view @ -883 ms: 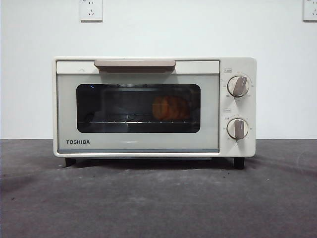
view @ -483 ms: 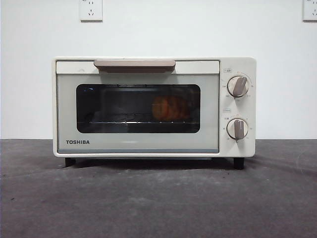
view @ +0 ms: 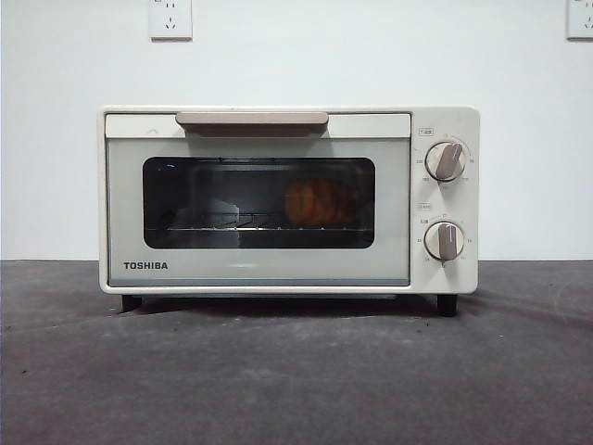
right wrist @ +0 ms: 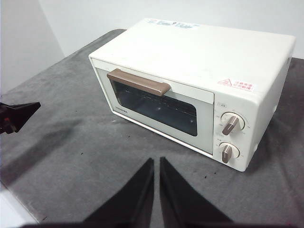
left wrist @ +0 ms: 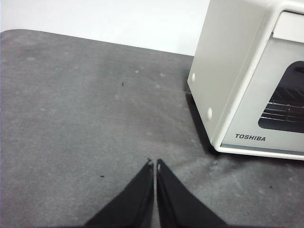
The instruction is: The left arm flap open the oven, the right arm pick bread and place it into oven, the left arm flap close the oven
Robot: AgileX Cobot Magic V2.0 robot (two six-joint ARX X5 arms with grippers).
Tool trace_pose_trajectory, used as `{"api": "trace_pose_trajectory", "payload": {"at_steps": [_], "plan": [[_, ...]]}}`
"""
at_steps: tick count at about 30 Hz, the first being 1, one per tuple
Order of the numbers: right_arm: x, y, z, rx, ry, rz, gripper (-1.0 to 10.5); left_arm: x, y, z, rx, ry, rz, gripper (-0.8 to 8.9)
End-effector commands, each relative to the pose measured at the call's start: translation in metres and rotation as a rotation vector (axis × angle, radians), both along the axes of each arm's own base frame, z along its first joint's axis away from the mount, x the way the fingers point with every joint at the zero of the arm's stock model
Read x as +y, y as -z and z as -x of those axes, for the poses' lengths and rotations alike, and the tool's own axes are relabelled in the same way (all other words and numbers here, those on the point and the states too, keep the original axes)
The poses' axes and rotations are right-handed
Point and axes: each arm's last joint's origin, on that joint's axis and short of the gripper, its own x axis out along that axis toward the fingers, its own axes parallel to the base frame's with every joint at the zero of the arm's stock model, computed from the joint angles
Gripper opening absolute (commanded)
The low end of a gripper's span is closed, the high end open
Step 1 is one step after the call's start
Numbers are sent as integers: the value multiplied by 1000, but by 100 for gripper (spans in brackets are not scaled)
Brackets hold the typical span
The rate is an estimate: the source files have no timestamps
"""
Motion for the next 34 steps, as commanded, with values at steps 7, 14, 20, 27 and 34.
{"api": "trace_pose_trajectory", "payload": {"at_steps": [7, 14, 20, 27, 34], "plan": [[-1, -7, 1, -27, -8, -14, 18, 0, 7, -1, 22, 4, -18, 16], [-1, -7, 1, -29, -8, -16, 18, 0, 7, -1, 22, 4, -18, 16], [-2, -6, -4, -73, 64, -12, 18, 0, 7, -1, 22, 4, -18, 16], [-11, 37, -29, -171, 304, -61, 18, 0, 7, -1, 22, 4, -17, 16], [-30, 120, -45, -249, 508, -19, 18, 0, 7, -1, 23, 4, -18, 16]]}}
